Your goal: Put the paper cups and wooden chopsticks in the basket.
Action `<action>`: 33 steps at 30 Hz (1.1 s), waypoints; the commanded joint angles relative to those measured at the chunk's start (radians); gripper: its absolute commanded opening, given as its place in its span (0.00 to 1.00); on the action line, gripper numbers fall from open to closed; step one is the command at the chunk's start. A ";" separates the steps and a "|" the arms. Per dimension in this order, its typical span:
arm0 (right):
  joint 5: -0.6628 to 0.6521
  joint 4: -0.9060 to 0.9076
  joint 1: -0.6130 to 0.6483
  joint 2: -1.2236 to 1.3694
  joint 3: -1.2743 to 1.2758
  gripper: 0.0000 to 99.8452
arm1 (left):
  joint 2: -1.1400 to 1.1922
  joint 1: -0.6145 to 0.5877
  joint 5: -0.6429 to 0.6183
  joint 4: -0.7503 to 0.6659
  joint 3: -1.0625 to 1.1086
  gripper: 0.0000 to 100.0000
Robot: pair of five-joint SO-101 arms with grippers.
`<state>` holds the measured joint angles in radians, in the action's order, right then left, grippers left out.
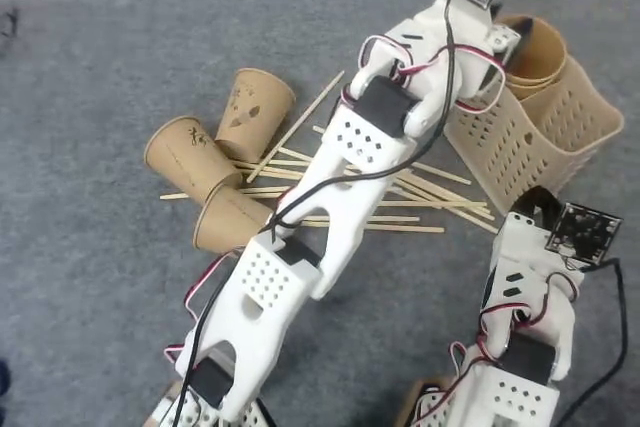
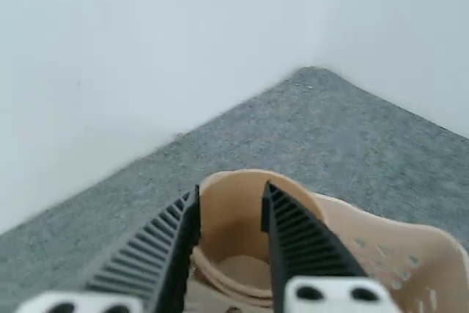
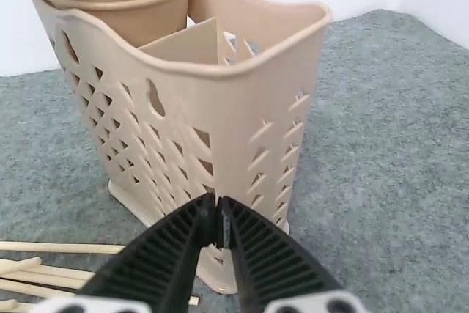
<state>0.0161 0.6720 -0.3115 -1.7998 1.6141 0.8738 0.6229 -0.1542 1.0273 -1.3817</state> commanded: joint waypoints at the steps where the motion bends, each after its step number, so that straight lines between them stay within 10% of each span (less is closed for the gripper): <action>1: -0.015 -0.031 0.008 -0.016 0.002 0.01 | -0.051 -0.014 0.041 0.106 -0.082 0.13; 9: -0.017 -0.027 0.031 -0.016 0.002 0.01 | -0.167 -0.003 0.371 0.750 -0.259 0.13; 18: -0.018 -0.021 0.044 -0.016 0.002 0.01 | -0.512 -0.295 0.319 0.732 0.151 0.13; 25: -0.018 -0.021 0.045 -0.016 0.002 0.01 | -0.793 -0.385 0.626 0.727 0.611 0.13; 33: -0.018 -0.021 0.047 -0.016 0.002 0.01 | -0.795 -0.620 0.660 0.422 0.878 0.13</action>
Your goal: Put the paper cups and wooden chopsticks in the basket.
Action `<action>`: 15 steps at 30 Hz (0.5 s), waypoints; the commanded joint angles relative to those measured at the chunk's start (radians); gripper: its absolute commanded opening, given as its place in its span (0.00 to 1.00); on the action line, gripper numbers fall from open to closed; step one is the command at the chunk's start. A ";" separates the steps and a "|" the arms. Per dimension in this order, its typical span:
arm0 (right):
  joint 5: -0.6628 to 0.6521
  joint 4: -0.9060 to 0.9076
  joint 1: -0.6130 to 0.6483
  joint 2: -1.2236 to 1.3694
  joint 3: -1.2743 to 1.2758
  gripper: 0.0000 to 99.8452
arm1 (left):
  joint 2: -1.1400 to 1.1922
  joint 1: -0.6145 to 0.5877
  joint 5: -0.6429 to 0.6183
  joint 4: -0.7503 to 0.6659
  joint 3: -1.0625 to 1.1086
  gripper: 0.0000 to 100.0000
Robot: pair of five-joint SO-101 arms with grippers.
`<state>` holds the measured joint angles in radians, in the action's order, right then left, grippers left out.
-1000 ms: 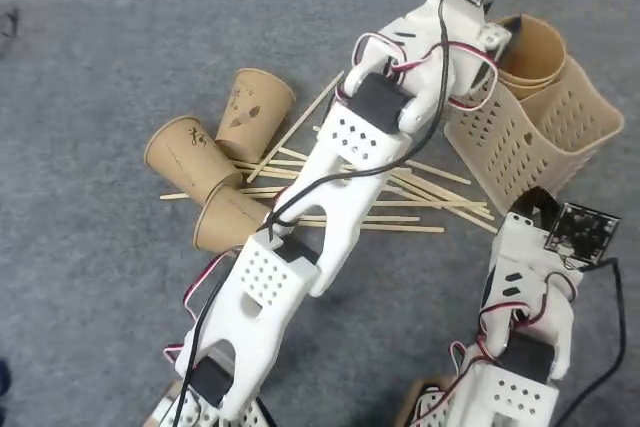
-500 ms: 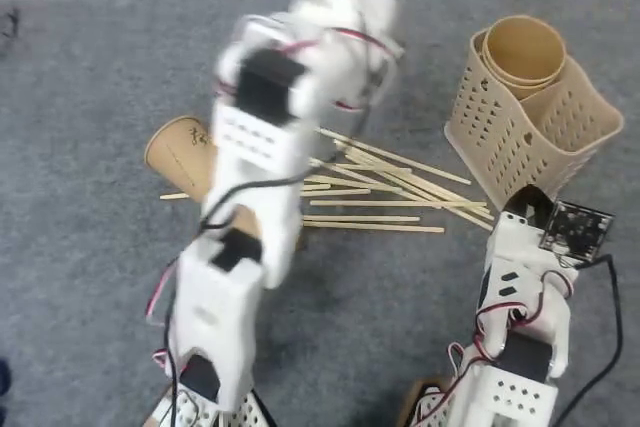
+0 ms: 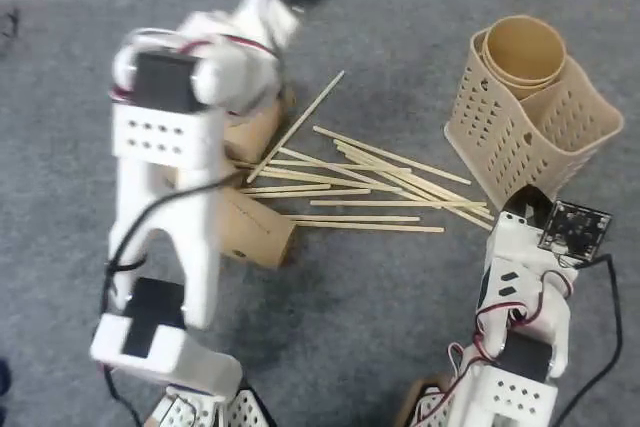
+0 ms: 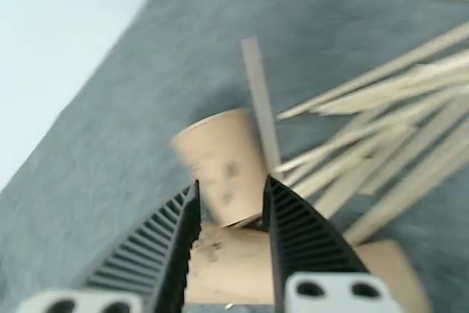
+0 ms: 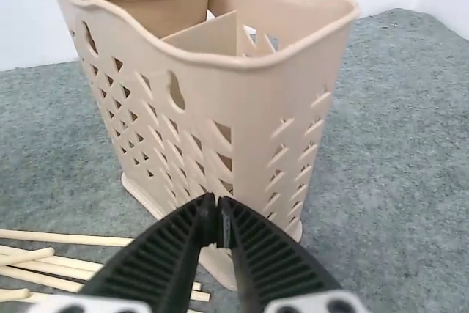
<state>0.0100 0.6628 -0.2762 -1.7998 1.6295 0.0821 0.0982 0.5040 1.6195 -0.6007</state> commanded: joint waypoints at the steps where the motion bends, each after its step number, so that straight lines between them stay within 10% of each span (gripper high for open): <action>1: -0.012 -0.012 0.012 -0.016 -0.014 0.01 | 0.026 -0.100 -0.020 -0.218 0.140 0.13; 15: -0.054 -0.012 0.053 -0.016 -0.005 0.01 | 0.390 -0.077 -0.173 -0.585 0.045 0.13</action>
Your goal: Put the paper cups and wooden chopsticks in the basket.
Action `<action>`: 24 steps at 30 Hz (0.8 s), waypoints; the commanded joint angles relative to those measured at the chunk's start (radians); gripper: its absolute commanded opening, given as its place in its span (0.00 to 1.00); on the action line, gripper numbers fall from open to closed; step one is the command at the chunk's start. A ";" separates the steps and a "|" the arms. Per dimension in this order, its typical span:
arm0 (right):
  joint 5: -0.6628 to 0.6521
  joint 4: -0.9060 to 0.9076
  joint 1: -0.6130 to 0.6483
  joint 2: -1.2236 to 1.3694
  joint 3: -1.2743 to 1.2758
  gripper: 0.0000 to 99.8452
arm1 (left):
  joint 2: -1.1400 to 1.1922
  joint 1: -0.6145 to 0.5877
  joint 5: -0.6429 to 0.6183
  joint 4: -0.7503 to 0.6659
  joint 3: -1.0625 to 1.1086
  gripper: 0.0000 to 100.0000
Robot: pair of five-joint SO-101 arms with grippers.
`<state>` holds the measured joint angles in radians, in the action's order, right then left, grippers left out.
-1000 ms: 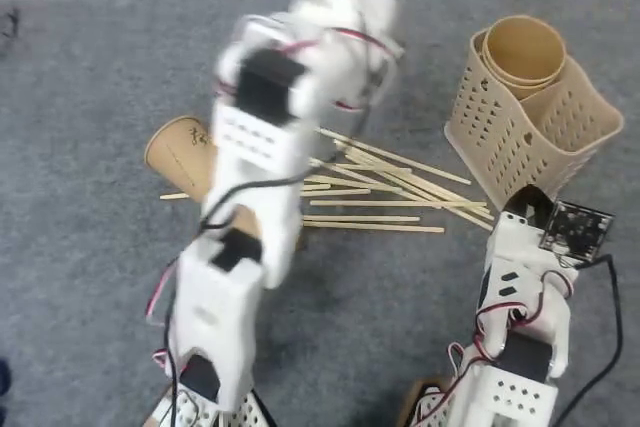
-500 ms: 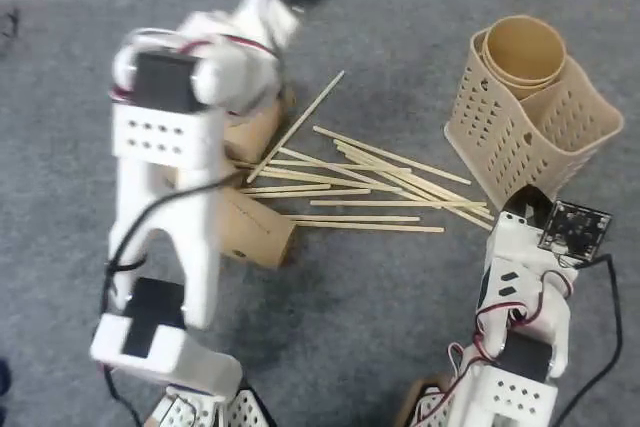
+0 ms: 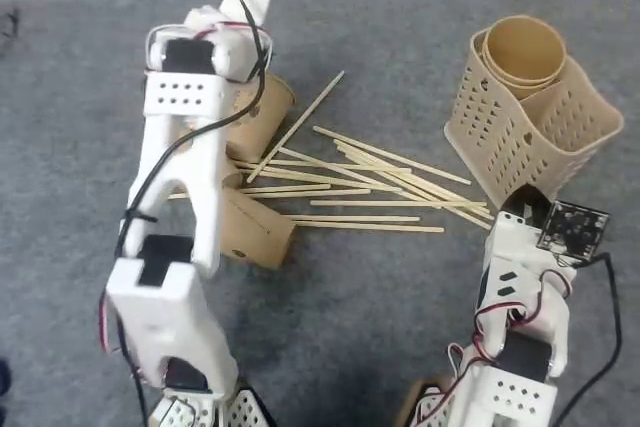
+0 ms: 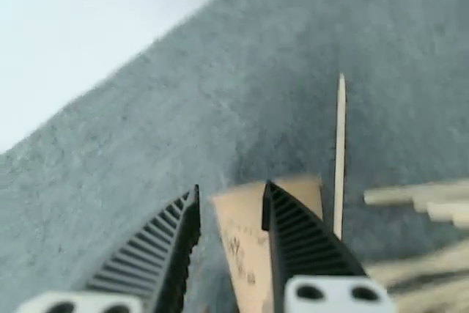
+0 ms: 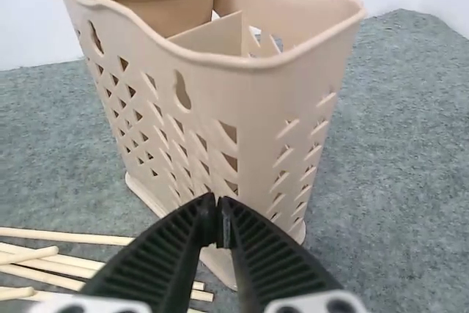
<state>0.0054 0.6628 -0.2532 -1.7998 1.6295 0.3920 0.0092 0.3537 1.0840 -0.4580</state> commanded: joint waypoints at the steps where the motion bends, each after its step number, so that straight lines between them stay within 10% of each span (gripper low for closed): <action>1: -0.068 -0.015 0.038 -0.016 0.000 0.01 | 0.124 0.012 -0.023 -0.052 -0.120 0.13; 24: -0.091 -0.035 0.065 -0.016 0.017 0.01 | 0.675 0.051 -0.199 0.147 -0.768 0.01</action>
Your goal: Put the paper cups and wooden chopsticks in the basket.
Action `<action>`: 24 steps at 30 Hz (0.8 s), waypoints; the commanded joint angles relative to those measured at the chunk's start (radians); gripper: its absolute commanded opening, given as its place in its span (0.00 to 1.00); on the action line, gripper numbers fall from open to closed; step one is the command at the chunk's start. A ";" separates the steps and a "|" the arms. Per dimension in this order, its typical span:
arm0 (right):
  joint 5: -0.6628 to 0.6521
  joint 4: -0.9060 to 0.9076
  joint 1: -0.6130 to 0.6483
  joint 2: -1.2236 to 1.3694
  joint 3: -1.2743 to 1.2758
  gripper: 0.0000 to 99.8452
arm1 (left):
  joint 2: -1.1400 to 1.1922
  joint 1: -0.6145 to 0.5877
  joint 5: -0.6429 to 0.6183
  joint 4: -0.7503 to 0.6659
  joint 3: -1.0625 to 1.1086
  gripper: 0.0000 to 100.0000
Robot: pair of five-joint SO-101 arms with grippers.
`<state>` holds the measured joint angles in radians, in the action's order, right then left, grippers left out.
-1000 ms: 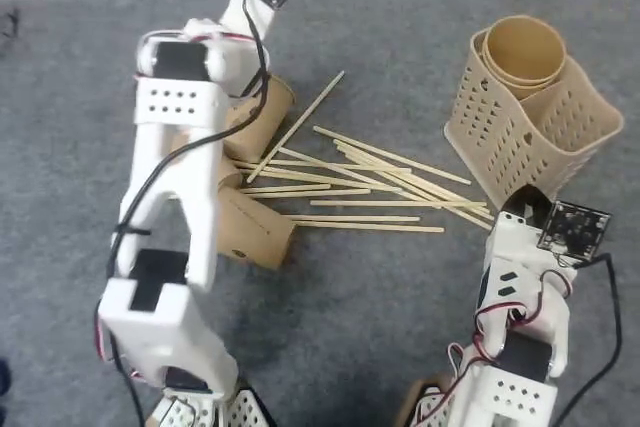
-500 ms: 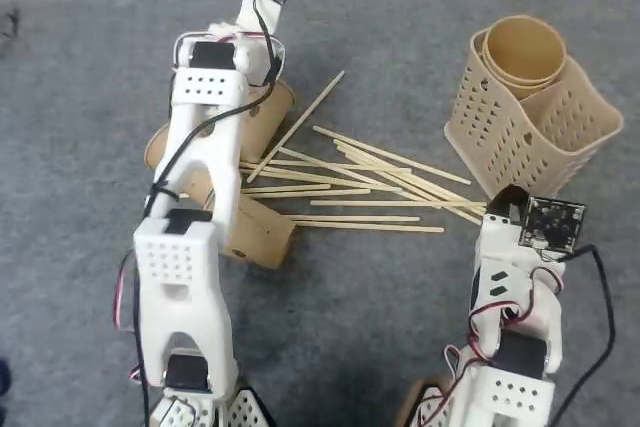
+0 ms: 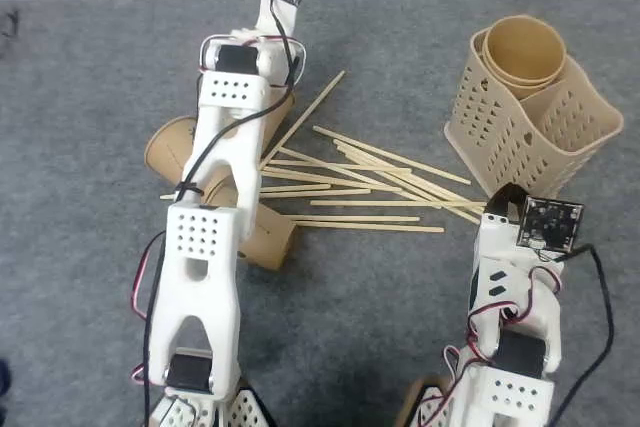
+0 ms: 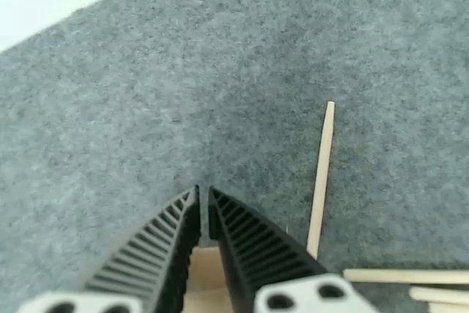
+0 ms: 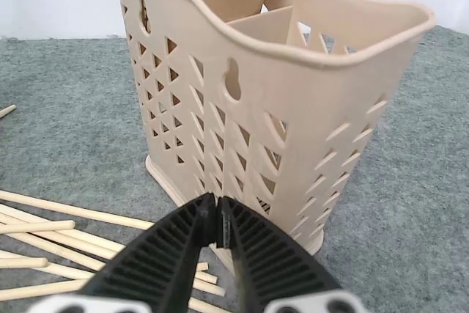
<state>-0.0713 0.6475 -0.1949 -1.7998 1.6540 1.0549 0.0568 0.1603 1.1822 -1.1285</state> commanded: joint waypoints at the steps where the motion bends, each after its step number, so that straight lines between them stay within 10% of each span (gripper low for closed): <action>1: -0.014 -0.019 0.007 -0.016 -0.008 0.01 | 0.021 0.003 -0.006 0.068 -0.107 0.01; 16: -0.014 -0.018 0.007 -0.016 -0.009 0.01 | 0.051 -0.011 0.181 0.585 -0.297 0.01; 24: -0.014 -0.021 0.008 -0.016 -0.008 0.01 | -0.025 -0.184 0.186 0.578 -0.320 0.01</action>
<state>-0.0713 0.6475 -0.1949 -1.7998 1.6540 1.1178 -0.0491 0.3322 1.7254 -1.4093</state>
